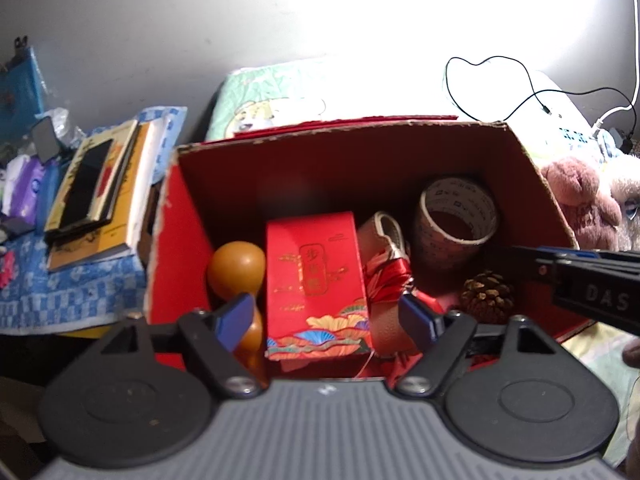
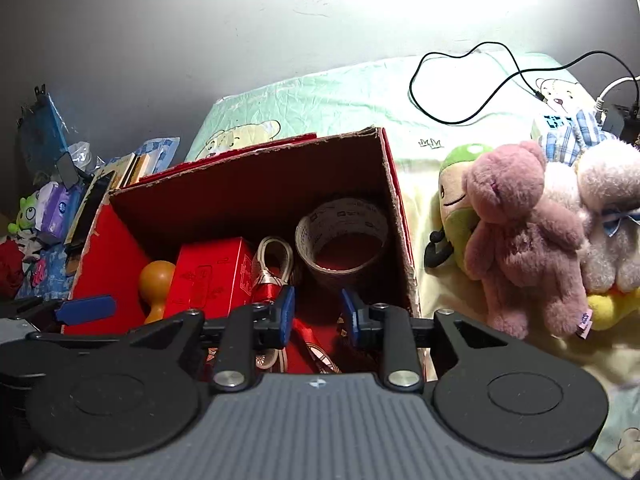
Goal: Organize objects
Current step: 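Withdraw the open right gripper up and away from the red box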
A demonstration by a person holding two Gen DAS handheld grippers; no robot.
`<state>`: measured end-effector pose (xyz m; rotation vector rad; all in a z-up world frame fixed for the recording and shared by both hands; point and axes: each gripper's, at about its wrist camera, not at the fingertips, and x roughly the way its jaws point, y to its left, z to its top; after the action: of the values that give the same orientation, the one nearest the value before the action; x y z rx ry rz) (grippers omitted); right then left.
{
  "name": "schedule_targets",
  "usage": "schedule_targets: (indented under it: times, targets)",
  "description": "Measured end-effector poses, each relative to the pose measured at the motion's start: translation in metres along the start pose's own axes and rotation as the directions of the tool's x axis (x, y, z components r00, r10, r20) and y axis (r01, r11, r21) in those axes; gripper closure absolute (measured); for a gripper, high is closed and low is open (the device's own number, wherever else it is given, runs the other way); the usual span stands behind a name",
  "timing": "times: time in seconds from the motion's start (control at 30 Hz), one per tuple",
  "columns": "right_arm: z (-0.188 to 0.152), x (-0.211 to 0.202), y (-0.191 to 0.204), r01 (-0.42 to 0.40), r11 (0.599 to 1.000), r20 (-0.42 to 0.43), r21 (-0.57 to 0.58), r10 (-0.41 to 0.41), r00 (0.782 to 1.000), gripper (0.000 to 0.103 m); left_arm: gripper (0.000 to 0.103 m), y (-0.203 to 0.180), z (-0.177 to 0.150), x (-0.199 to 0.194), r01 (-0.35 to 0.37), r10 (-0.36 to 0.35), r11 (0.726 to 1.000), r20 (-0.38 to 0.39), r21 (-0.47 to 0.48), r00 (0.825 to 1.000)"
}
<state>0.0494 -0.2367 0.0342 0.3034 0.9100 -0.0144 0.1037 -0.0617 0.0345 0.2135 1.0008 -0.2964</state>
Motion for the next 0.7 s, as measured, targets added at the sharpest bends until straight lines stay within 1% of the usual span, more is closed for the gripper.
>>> schedule_targets:
  times: [0.07, 0.13, 0.17, 0.2, 0.27, 0.43, 0.5, 0.57, 0.7]
  targets:
    - [-0.005, -0.010, 0.002, 0.002, 1.000, 0.019, -0.012, -0.002, 1.000, 0.074, 0.023, 0.000, -0.005, -0.010, -0.019, 0.019, 1.000, 0.015, -0.008, 1.000]
    - [-0.009, -0.020, 0.002, -0.001, 1.000, 0.034, -0.021, 0.002, 0.999, 0.073, 0.023, 0.001, -0.010, -0.021, -0.014, 0.014, 1.000, 0.029, -0.028, 0.999]
    - [-0.012, -0.024, 0.002, -0.008, 1.000, 0.039, -0.025, 0.009, 0.999, 0.072, 0.019, 0.002, -0.013, -0.025, -0.008, 0.010, 0.999, 0.033, -0.045, 0.999]
    - [-0.014, -0.027, 0.002, -0.018, 0.999, 0.040, -0.028, 0.019, 0.999, 0.072, 0.012, 0.003, -0.016, -0.029, -0.005, 0.007, 0.998, 0.033, -0.066, 0.999]
    - [-0.020, -0.033, 0.003, -0.029, 0.999, 0.043, -0.032, 0.030, 0.999, 0.072, 0.007, 0.005, -0.022, -0.035, 0.000, 0.004, 0.995, 0.042, -0.101, 0.999]
    - [-0.031, -0.046, 0.004, -0.026, 0.998, 0.053, -0.060, 0.029, 0.998, 0.070, 0.007, 0.001, -0.038, -0.046, -0.030, 0.033, 0.992, 0.023, -0.121, 0.999]
    - [-0.036, -0.050, 0.003, -0.023, 0.997, 0.052, -0.067, 0.026, 0.998, 0.067, 0.003, -0.001, -0.044, -0.049, -0.042, 0.045, 0.991, 0.016, -0.130, 0.999]
    - [-0.040, -0.053, 0.002, -0.020, 0.997, 0.050, -0.071, 0.023, 0.999, 0.066, 0.003, -0.004, -0.050, -0.050, -0.068, 0.068, 0.989, 0.002, -0.130, 0.998]
    - [-0.048, -0.056, -0.002, -0.021, 0.998, 0.035, -0.065, 0.023, 0.999, 0.065, 0.006, -0.008, -0.061, -0.050, -0.075, 0.072, 0.987, -0.022, -0.140, 0.997]
